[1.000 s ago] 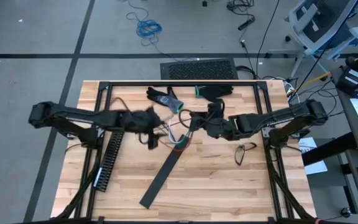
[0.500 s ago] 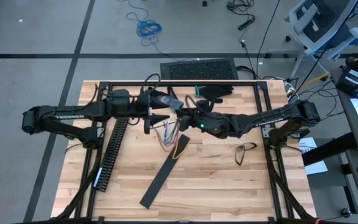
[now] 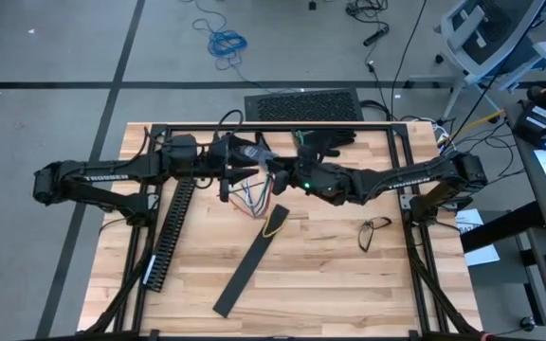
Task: Ziptie cables
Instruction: Wrap the cables using a black zip tie
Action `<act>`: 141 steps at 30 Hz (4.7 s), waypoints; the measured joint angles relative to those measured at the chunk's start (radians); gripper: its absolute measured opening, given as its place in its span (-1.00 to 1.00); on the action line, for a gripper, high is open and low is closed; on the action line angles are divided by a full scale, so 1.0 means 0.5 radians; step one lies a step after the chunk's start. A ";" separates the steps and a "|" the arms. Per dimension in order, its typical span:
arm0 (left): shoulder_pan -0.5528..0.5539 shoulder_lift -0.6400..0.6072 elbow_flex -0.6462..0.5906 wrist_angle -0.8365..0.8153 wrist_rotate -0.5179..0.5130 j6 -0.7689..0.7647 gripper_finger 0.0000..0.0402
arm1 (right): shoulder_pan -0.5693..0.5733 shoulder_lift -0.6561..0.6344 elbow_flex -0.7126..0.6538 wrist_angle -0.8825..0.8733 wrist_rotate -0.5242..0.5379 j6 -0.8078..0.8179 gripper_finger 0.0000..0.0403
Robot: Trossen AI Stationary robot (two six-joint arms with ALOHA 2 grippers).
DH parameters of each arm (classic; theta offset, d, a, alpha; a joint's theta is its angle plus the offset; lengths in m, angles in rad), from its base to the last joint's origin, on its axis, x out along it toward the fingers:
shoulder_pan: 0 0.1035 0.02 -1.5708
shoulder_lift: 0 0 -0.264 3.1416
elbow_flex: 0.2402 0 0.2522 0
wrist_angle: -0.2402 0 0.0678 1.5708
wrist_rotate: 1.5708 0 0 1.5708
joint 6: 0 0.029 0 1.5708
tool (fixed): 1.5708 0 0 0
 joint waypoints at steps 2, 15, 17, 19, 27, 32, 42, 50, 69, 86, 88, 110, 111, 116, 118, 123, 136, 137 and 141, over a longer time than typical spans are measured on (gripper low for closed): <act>0.000 0.000 0.000 0.001 -0.002 -0.003 -0.84 | -0.012 -0.003 0.000 0.045 -0.001 -0.021 -0.85; 0.000 0.028 0.000 0.023 -0.012 -0.160 -0.93 | -0.017 0.000 0.000 0.100 -0.017 -0.081 -0.85; 0.001 0.050 0.000 0.033 -0.011 -0.164 -0.93 | -0.017 0.000 0.000 0.121 -0.017 -0.088 -0.85; 0.000 0.066 0.000 0.027 -0.003 -0.172 -0.93 | -0.017 0.009 0.000 0.190 -0.021 -0.116 -0.85; 0.012 0.086 0.001 0.074 0.050 -0.366 -0.56 | -0.016 0.034 0.001 0.212 -0.069 -0.161 -0.85; 0.040 0.086 0.001 0.069 0.047 -0.426 -0.26 | -0.016 0.063 0.002 0.219 -0.070 -0.160 -0.85; 0.037 0.154 0.000 0.056 0.051 -0.476 -0.09 | -0.024 0.116 0.002 0.342 -0.114 -0.166 -0.85; 0.037 0.238 0.001 0.121 0.034 -0.475 -0.09 | -0.025 0.116 0.002 0.374 -0.121 -0.206 -0.86; -0.059 0.282 0.001 0.043 0.093 -0.385 -0.13 | -0.031 0.114 0.002 0.413 -0.130 -0.272 -0.86; 0.011 0.187 0.018 0.177 0.064 -0.362 -0.38 | -0.036 0.106 0.005 0.423 -0.128 -0.286 -0.86; 0.035 0.187 0.019 0.169 0.063 -0.354 -0.38 | -0.036 0.106 0.005 0.417 -0.125 -0.286 -0.86; 0.020 0.290 0.030 -0.078 0.041 -0.245 -0.39 | -0.047 0.117 0.123 0.362 -0.173 -0.436 -0.87; 0.020 0.294 0.030 -0.076 0.040 -0.246 -0.39 | -0.047 0.117 0.140 0.342 -0.173 -0.446 -0.87; 0.007 0.295 0.027 -0.099 0.038 -0.250 -0.39 | -0.048 0.116 0.170 0.331 -0.173 -0.496 -0.87; -0.011 0.296 0.027 -0.133 0.032 -0.249 -0.39 | -0.057 0.116 0.170 0.331 -0.174 -0.494 -0.87; -0.046 0.297 0.024 -0.116 0.018 -0.191 -0.39 | -0.074 0.112 0.170 0.323 -0.175 -0.485 -0.87; -0.009 0.225 0.024 0.023 0.087 -0.235 -0.26 | -0.086 0.112 0.172 0.214 -0.170 -0.472 -0.87; -0.008 0.199 0.024 -0.019 0.112 -0.256 -0.22 | -0.092 0.112 0.172 0.184 -0.168 -0.472 -0.87; 0.002 0.021 0.023 -0.303 0.137 -0.211 -0.09 | -0.131 0.109 0.174 0.057 -0.169 -0.463 -0.87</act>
